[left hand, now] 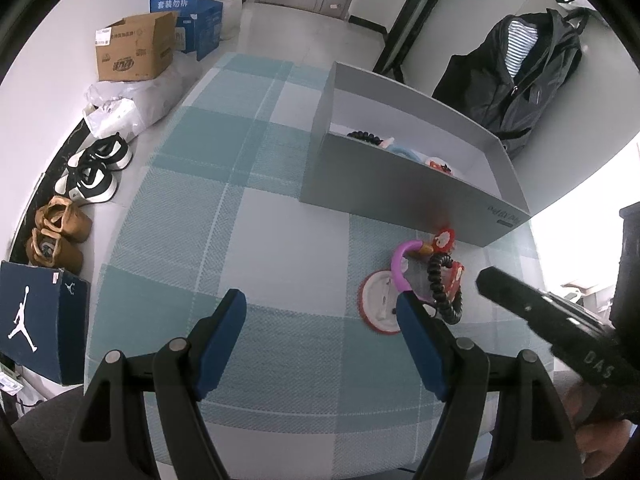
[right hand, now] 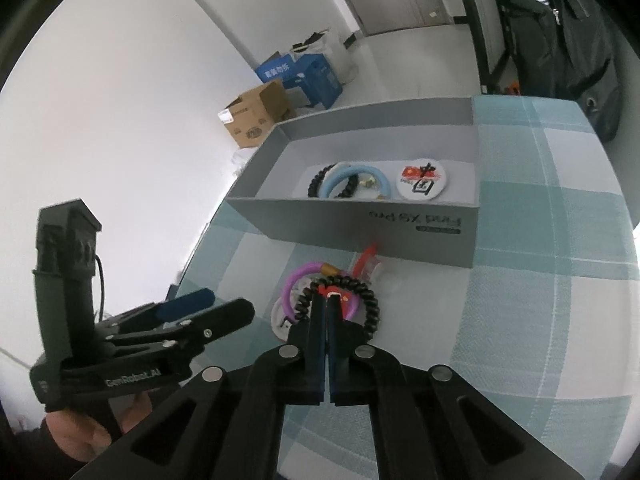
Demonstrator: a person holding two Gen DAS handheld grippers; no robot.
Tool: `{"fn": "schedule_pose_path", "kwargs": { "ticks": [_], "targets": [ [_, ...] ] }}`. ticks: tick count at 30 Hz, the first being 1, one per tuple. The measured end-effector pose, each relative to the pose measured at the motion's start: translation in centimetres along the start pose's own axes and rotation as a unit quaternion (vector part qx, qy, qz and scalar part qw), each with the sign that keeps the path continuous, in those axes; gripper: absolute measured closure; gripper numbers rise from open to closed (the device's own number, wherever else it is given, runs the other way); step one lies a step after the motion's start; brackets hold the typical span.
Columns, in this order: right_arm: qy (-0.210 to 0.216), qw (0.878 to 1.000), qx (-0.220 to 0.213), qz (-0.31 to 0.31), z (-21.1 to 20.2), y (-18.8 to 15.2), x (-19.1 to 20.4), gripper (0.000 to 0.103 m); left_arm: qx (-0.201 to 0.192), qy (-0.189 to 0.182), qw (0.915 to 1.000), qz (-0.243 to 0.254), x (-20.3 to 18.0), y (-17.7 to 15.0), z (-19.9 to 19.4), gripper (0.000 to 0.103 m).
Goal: Organize jewelry
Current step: 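Lower the right gripper onto the black beaded bracelet with red figure and close, then grasp the black coiled bracelet with the left gripper while the right gripper lifts the beaded bracelet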
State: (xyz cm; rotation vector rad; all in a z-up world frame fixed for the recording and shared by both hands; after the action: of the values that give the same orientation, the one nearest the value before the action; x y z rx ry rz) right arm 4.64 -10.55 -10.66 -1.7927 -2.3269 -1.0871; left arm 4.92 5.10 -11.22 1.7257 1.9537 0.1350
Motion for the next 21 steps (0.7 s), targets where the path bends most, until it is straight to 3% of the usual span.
{"fn": "schedule_pose_path", "kwargs": {
  "ticks": [5,11,14,21],
  "targets": [
    [-0.009,1.000,-0.005,0.011,-0.2,0.1,-0.5,0.099,-0.003,-0.002,1.0000,-0.003,-0.2,0.3,0.1,0.029],
    [0.008,0.999,0.025,0.032,1.0,-0.2,-1.2,0.089,-0.004,0.001,1.0000,-0.006,-0.2,0.5,0.2,0.029],
    [0.006,0.999,0.026,0.024,1.3,-0.1,-0.8,0.075,-0.002,0.000,1.0000,-0.007,-0.1,0.5,0.3,0.029],
    [-0.015,1.000,0.026,0.000,1.9,0.1,0.0,0.071,0.003,-0.002,1.0000,-0.008,-0.1,0.6,0.6,0.030]
  ]
}}
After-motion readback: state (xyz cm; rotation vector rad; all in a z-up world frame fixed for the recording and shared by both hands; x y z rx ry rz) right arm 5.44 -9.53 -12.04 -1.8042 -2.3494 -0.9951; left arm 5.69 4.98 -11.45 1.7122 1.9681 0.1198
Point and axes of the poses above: each gripper's, at about its wrist camera, not at the fingertips, and z roughly the way its jaws point, x to its left, y to its top, the point moved 5 cm from there along z, roughly the way its jaws point, and after that the axes turned 2 degrees about -y, right-handed, at the moved point
